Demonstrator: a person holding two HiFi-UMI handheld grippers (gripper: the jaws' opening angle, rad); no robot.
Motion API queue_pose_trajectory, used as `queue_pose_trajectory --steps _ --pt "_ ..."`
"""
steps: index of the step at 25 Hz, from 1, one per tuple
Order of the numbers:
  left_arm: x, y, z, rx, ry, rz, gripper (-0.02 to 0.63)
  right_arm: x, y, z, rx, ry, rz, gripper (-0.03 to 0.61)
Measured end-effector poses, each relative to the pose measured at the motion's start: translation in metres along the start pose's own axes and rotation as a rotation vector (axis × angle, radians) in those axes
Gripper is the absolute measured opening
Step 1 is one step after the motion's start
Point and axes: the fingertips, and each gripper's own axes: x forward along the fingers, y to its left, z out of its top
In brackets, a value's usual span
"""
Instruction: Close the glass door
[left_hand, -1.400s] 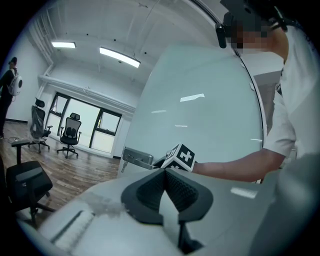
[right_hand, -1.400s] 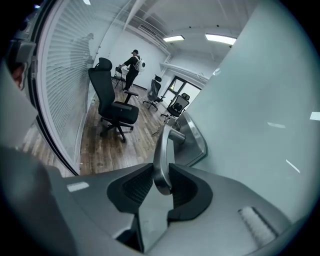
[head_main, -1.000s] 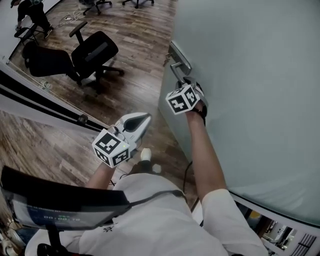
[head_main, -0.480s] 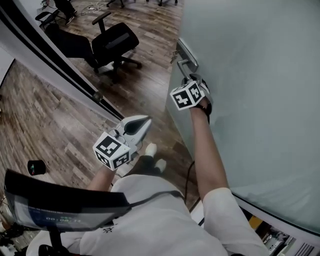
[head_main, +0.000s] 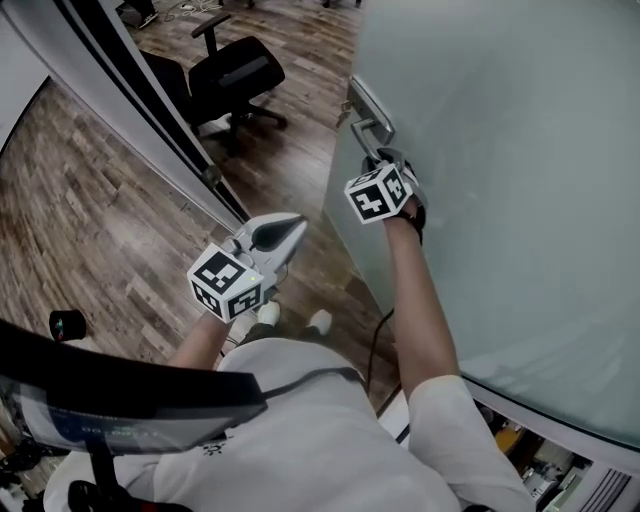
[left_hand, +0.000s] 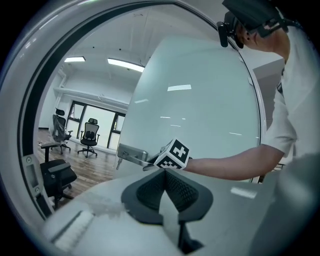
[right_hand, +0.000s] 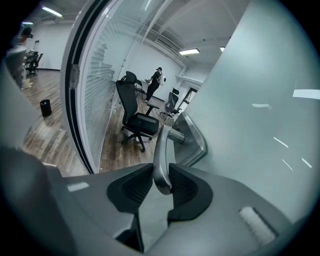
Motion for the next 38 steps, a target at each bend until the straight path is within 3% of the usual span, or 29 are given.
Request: queue_pose_trajectory --steps 12,38 --pt "-0.042 0.034 0.009 0.012 -0.016 -0.064 0.005 -0.028 0.064 0.023 -0.060 -0.028 0.060 0.103" --pt "-0.091 0.051 0.008 0.005 -0.045 -0.014 0.005 -0.092 0.169 0.039 -0.155 -0.116 0.127 0.107"
